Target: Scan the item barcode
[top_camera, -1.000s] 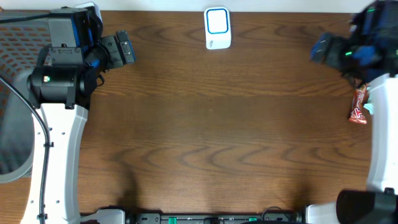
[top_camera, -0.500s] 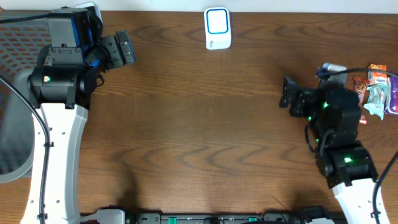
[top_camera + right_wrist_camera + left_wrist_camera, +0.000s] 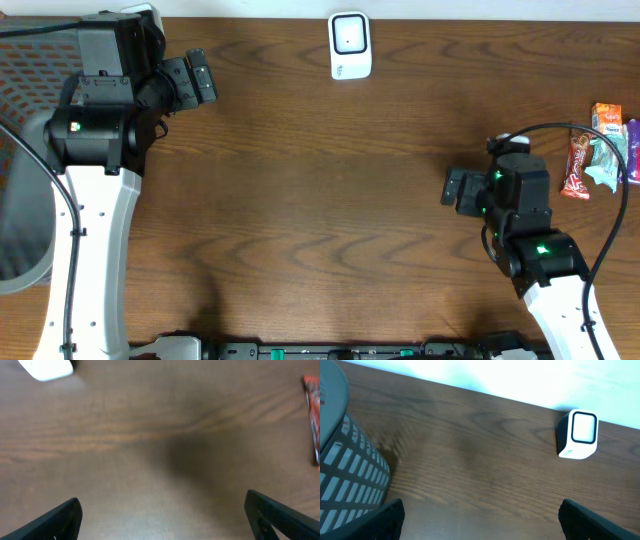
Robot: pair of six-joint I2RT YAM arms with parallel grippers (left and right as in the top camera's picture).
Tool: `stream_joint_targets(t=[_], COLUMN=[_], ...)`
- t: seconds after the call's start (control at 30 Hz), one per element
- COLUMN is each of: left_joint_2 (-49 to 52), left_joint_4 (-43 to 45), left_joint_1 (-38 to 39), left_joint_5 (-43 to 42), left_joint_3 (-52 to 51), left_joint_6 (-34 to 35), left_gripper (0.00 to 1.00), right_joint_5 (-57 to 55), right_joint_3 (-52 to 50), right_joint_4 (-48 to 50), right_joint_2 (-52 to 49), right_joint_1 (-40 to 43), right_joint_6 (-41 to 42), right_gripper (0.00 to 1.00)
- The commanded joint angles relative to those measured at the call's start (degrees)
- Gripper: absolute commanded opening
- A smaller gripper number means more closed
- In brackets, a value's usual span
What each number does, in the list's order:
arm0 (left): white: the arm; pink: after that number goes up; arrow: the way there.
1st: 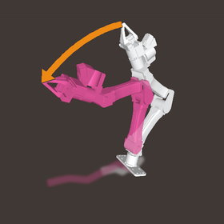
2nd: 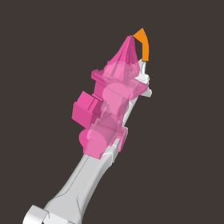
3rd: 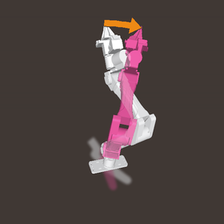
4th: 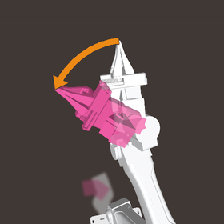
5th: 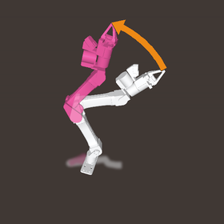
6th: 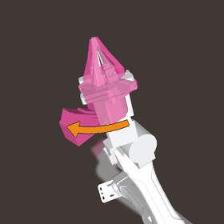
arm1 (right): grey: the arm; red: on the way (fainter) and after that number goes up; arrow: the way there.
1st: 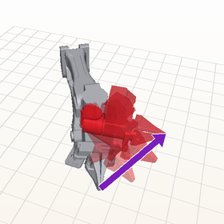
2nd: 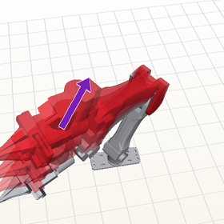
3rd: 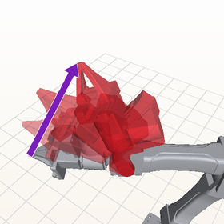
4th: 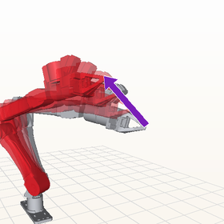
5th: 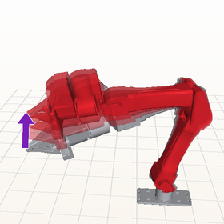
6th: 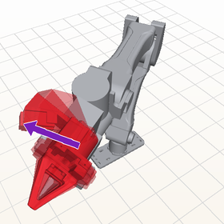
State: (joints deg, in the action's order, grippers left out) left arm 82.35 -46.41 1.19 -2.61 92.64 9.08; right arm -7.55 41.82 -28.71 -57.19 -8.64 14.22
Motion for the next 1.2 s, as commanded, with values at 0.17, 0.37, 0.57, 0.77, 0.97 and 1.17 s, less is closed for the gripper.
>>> stream_joint_targets(t=[0.17, 0.37, 0.57, 0.77, 0.97, 1.17], left_joint_2=[0.33, 0.33, 0.33, 0.33, 0.33, 0.33], left_joint_4=[-0.04, -0.04, -0.04, -0.04, -0.04, -0.04], left_joint_1=[-0.15, -0.15, -0.15, -0.15, -0.15, -0.15], left_joint_5=[0.72, 0.72, 0.72, 0.72, 0.72, 0.72], left_joint_3=[0.59, 0.59, 0.59, 0.59, 0.59, 0.59], left_joint_6=[0.22, 0.22, 0.22, 0.22, 0.22, 0.22], left_gripper=[0.98, 0.98, 0.98, 0.98, 0.98, 0.98], right_joint_5=[-0.90, -0.28, -1.40, 0.61, 2.10, 2.10], right_joint_3=[-0.37, -0.61, -4.07, -16.20, -27.93, -33.92], right_joint_4=[-1.90, -1.92, 0.37, 14.34, 32.41, 35.41], right_joint_2=[-0.37, 2.47, 8.07, 14.23, 21.75, 31.17], right_joint_1=[-0.57, -0.68, -0.63, 0.57, -0.07, 0.46], right_joint_6=[0.55, 0.55, 0.31, 0.35, 0.33, 0.31], right_gripper=[0.99, 0.99, 0.99, 0.99, 0.99, 0.99])
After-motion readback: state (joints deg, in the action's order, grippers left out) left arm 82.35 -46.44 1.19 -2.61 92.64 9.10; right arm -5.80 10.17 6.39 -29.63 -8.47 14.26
